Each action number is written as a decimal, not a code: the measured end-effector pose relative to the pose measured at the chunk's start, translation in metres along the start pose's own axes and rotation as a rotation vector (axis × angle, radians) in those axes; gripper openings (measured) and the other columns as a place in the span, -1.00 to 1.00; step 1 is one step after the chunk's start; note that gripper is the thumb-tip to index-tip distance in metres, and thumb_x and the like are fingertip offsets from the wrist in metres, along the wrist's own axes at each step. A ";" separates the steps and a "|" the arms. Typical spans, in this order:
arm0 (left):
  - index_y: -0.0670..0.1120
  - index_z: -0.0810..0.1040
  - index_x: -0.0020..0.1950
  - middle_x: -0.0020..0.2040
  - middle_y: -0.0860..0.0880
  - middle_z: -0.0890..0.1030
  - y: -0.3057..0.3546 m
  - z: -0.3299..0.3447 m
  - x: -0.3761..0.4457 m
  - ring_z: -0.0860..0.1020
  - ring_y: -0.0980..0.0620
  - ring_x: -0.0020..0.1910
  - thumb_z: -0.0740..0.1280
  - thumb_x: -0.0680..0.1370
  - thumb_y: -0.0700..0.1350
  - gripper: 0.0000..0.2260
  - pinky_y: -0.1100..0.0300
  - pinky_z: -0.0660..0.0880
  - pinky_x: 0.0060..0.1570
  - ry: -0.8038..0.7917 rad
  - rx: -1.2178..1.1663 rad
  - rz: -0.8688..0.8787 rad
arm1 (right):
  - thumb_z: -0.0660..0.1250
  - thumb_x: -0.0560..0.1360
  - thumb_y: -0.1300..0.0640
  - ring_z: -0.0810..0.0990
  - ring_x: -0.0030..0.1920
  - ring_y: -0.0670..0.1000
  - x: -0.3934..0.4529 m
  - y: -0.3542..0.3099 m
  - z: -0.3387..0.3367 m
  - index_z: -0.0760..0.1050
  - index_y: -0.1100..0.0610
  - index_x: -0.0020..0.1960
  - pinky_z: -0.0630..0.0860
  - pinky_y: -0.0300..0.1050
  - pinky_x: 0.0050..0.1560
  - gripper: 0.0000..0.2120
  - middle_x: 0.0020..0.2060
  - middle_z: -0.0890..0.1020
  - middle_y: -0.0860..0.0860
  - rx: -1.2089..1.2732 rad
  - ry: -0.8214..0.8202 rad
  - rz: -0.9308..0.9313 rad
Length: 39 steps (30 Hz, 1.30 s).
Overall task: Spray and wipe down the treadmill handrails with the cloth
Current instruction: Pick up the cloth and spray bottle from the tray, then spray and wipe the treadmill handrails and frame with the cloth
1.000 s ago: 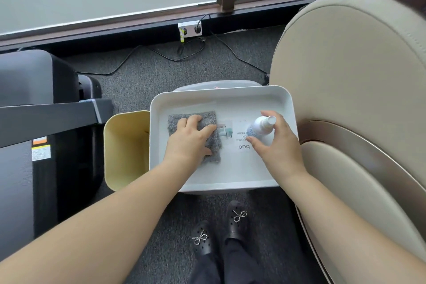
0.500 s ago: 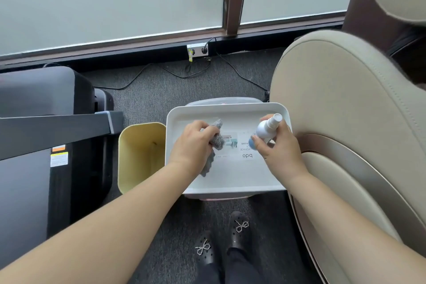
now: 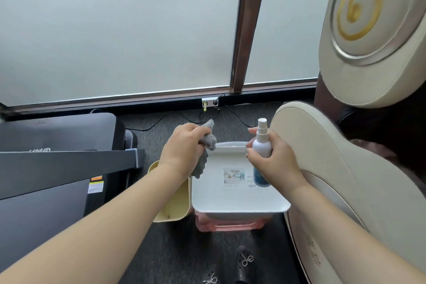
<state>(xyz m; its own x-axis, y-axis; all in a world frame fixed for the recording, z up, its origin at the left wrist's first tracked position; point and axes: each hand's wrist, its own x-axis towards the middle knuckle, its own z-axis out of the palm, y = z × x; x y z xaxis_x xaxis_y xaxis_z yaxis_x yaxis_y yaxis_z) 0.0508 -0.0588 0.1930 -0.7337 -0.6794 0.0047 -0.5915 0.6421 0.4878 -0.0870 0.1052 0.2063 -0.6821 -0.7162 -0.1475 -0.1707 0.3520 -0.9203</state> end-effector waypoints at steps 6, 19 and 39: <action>0.01 0.57 0.22 0.16 0.00 0.54 -0.005 -0.066 -0.020 0.40 -0.06 0.20 0.31 0.48 -0.26 -0.66 0.11 0.44 0.07 0.075 0.038 -0.013 | 0.35 0.40 0.29 0.50 -0.33 0.02 -0.023 -0.058 0.008 0.50 -0.10 0.01 0.50 -0.17 -0.21 -0.67 -0.26 0.55 0.09 -0.008 -0.054 -0.068; 0.03 0.58 0.16 -0.10 -0.05 0.52 -0.031 -0.173 -0.094 0.46 -0.14 -0.07 0.26 0.51 -0.06 -0.75 -0.07 0.52 -0.13 0.364 0.170 -0.131 | 0.40 0.50 0.22 0.68 -0.31 -0.01 -0.031 -0.146 0.058 0.53 -0.08 0.11 0.63 -0.10 -0.11 -0.73 -0.28 0.62 0.09 0.122 -0.430 -0.179; -0.09 0.53 0.16 0.09 -0.12 0.42 -0.038 -0.269 -0.260 0.48 -0.15 -0.01 0.37 0.50 -0.15 -0.76 -0.10 0.54 -0.11 0.661 0.310 -0.502 | 0.21 0.50 -0.18 0.53 -0.46 0.02 -0.105 -0.250 0.178 0.45 0.26 -0.23 0.53 -0.14 -0.36 -0.52 -0.42 0.51 0.20 0.188 -0.955 -0.339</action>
<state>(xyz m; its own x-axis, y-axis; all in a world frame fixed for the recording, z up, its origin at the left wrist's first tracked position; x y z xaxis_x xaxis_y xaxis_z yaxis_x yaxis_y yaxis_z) 0.3541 -0.0019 0.4078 -0.0768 -0.9116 0.4039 -0.9263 0.2151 0.3094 0.1539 -0.0145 0.3873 0.2444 -0.9695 -0.0205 -0.0789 0.0011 -0.9969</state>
